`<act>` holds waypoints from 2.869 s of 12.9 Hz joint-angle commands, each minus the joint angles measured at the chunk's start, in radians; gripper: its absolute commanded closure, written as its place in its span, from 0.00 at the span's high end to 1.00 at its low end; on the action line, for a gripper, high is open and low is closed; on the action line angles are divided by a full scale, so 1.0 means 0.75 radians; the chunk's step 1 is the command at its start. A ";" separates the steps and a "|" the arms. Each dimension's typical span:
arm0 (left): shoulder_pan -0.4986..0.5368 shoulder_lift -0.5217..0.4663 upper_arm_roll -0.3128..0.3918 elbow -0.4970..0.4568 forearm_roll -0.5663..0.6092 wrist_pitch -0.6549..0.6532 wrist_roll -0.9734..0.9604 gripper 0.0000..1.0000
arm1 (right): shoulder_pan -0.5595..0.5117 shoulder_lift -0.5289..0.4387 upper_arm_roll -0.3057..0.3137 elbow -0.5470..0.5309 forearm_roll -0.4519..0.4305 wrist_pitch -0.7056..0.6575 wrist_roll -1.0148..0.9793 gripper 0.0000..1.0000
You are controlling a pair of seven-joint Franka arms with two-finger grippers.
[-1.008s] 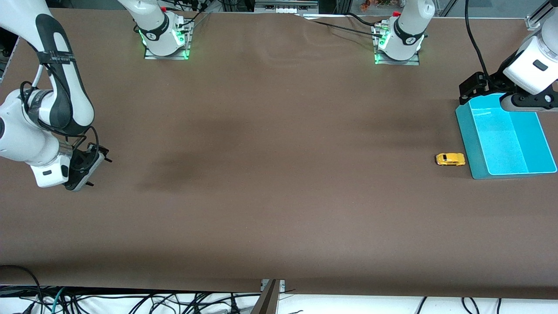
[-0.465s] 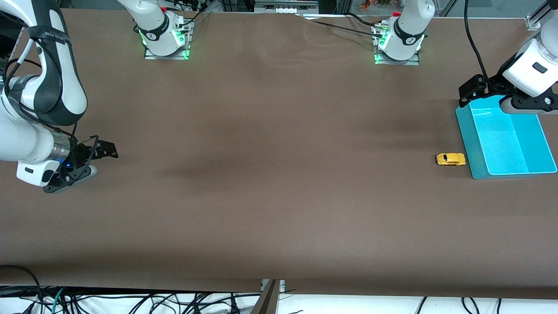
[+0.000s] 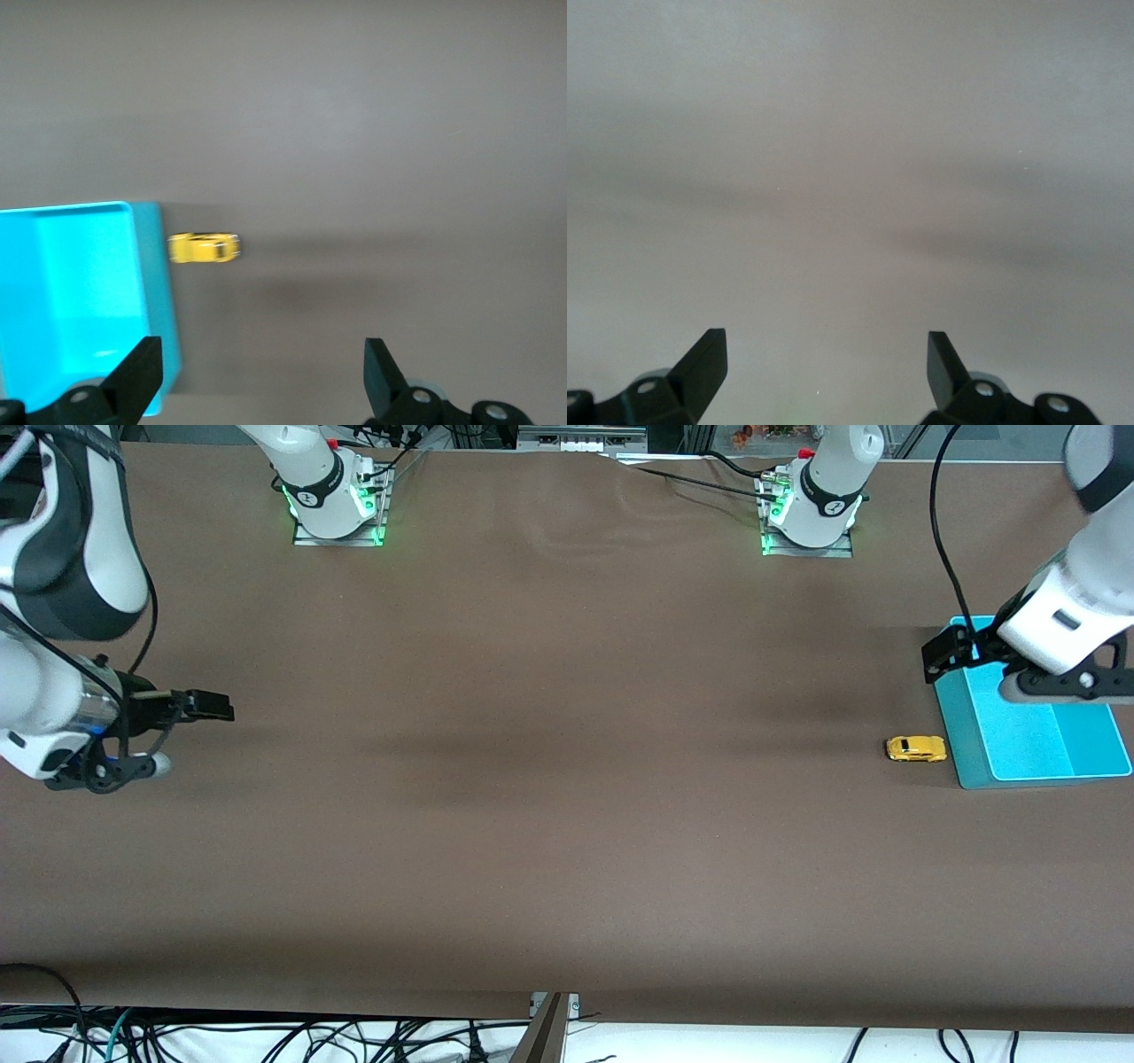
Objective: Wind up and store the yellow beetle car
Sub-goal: 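Move the left gripper to the car while the right gripper retracts, then lower the left gripper and close it on the yellow car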
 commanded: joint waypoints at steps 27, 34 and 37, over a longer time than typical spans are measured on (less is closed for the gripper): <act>0.367 0.416 0.030 -0.778 0.033 1.259 2.110 1.00 | 0.013 -0.301 -0.054 -0.104 -0.132 -0.067 0.046 1.00; 0.375 0.422 0.032 -0.772 0.033 1.263 2.110 0.08 | 0.007 -0.291 -0.056 -0.083 -0.128 -0.067 0.042 1.00; 0.371 0.408 0.030 -0.770 0.046 1.312 2.110 0.00 | 0.005 -0.287 -0.058 -0.083 -0.124 -0.067 0.042 1.00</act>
